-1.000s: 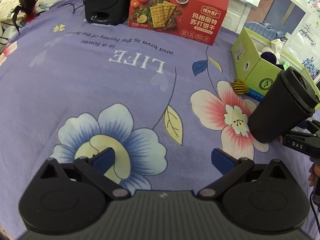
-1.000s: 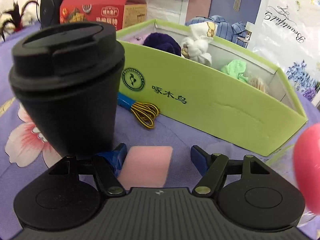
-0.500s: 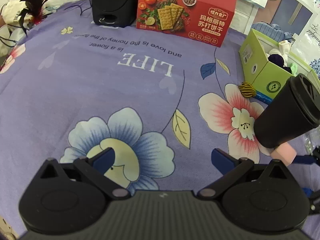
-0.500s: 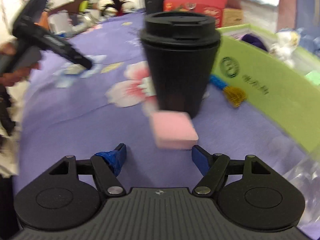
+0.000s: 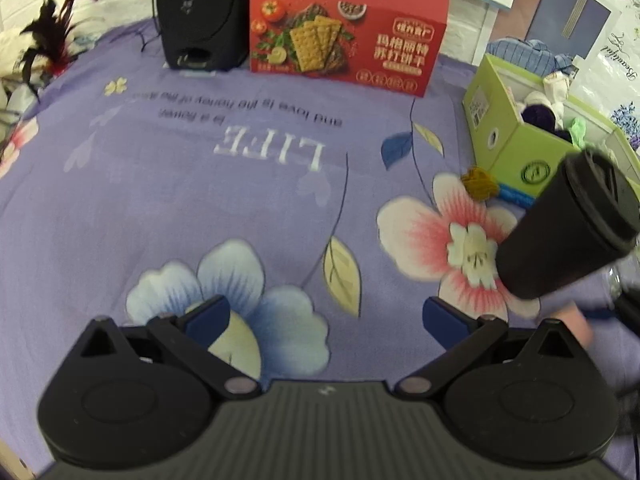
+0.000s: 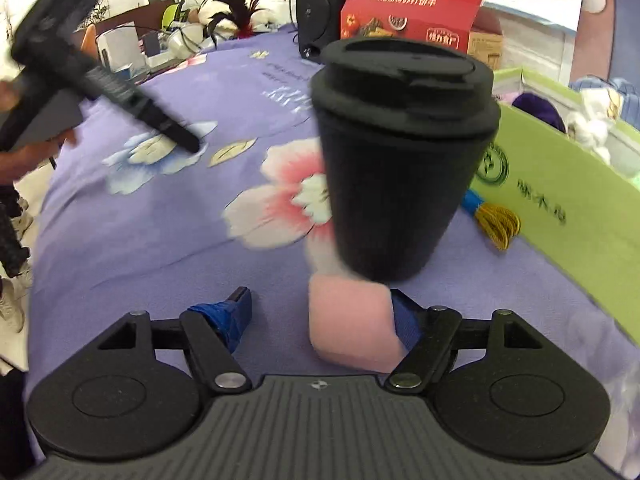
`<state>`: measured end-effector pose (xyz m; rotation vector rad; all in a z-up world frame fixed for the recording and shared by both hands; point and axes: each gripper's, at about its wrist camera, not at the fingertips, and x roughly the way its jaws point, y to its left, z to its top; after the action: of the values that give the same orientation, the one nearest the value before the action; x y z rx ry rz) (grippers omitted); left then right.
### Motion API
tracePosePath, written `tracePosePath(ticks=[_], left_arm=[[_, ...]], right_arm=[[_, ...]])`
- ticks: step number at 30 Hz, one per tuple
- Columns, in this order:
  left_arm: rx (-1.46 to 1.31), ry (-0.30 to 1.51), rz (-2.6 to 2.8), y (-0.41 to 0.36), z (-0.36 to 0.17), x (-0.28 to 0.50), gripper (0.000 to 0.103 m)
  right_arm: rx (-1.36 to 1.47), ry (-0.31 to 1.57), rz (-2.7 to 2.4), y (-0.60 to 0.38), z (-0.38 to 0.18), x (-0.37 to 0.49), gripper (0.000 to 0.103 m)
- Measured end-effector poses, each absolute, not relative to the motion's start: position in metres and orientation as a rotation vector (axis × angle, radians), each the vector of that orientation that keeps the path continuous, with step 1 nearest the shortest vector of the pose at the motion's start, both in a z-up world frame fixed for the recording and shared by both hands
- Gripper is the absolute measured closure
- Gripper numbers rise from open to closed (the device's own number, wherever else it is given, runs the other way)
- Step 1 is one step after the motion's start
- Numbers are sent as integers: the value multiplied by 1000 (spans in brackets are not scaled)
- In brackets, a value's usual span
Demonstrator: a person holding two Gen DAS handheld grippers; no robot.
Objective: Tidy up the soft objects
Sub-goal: 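Move the right tool to the pink sponge while the left tool approaches the yellow-black shoelace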
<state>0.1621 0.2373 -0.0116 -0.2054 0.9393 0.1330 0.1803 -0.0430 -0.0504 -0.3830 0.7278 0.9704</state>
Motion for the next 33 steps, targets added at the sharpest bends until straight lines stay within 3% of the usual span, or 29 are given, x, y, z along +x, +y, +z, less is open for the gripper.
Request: tracePosePath(ticks=[7, 16, 26, 33], left_arm=[[-211, 913, 87, 229, 3, 238, 1], [36, 965, -164, 170, 6, 326, 1], [9, 1087, -335, 161, -17, 366, 0], [-28, 1062, -290, 161, -16, 356, 1]], right_arm=[[-316, 715, 885, -81, -48, 152, 42], [-96, 604, 778, -114, -43, 153, 42], [44, 603, 722, -133, -45, 170, 42], [96, 581, 704, -129, -36, 171, 42]])
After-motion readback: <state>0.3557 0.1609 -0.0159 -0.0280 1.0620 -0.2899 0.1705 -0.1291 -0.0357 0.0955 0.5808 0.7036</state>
